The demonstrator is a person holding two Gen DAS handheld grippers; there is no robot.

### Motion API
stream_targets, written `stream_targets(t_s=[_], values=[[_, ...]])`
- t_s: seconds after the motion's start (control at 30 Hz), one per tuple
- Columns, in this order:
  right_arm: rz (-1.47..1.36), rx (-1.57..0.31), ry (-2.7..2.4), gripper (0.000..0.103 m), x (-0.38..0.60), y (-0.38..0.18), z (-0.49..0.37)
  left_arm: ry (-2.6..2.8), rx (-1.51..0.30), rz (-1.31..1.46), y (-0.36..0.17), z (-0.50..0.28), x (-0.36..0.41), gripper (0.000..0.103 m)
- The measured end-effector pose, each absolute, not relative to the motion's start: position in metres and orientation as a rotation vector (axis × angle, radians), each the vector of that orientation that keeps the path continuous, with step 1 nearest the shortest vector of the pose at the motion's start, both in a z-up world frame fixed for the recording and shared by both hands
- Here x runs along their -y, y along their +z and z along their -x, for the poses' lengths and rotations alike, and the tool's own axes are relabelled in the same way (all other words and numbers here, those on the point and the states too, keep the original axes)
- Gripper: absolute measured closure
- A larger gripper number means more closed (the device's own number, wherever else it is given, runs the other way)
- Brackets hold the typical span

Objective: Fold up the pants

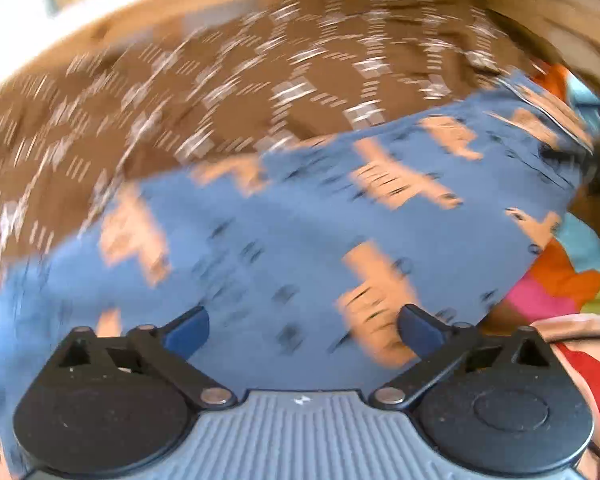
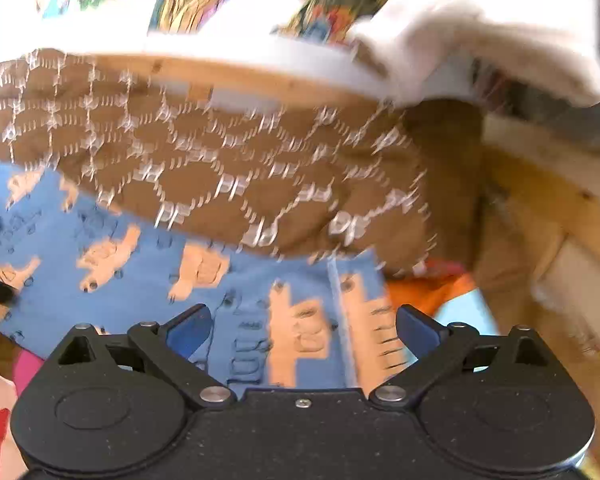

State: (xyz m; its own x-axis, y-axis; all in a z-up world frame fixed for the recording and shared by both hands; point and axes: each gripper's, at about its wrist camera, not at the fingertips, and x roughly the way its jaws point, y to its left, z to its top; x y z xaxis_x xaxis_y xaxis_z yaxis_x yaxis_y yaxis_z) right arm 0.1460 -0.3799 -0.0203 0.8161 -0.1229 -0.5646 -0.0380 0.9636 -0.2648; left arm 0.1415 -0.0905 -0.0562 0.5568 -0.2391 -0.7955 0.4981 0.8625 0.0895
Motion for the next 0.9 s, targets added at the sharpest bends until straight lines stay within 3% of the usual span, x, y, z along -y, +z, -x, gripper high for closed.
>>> stream_targets(t_s=[0.1, 0.43, 0.73, 0.8, 0.9], values=[[0.287, -0.728, -0.137, 0.001, 0.388, -0.043, -0.163, -0.443, -0.954, -0.248, -0.047, -0.149, 0.059, 0.000], [0.160, -0.590, -0.134, 0.001, 0.380, -0.011, -0.152, -0.342, -0.795, -0.412, -0.005, -0.215, 0.034, 0.001], [0.225, -0.628, 0.116, 0.001, 0.328, -0.034, -0.160, -0.463, -0.902, -0.571, -0.030, -0.291, 0.048, 0.010], [0.200, -0.646, 0.124, 0.001, 0.331, -0.037, -0.161, -0.498, -0.938, -0.515, -0.030, -0.299, 0.044, 0.017], [0.135, -0.679, 0.115, 0.001, 0.343, -0.041, -0.164, -0.557, -0.992, -0.398, -0.029, -0.307, 0.035, 0.045]])
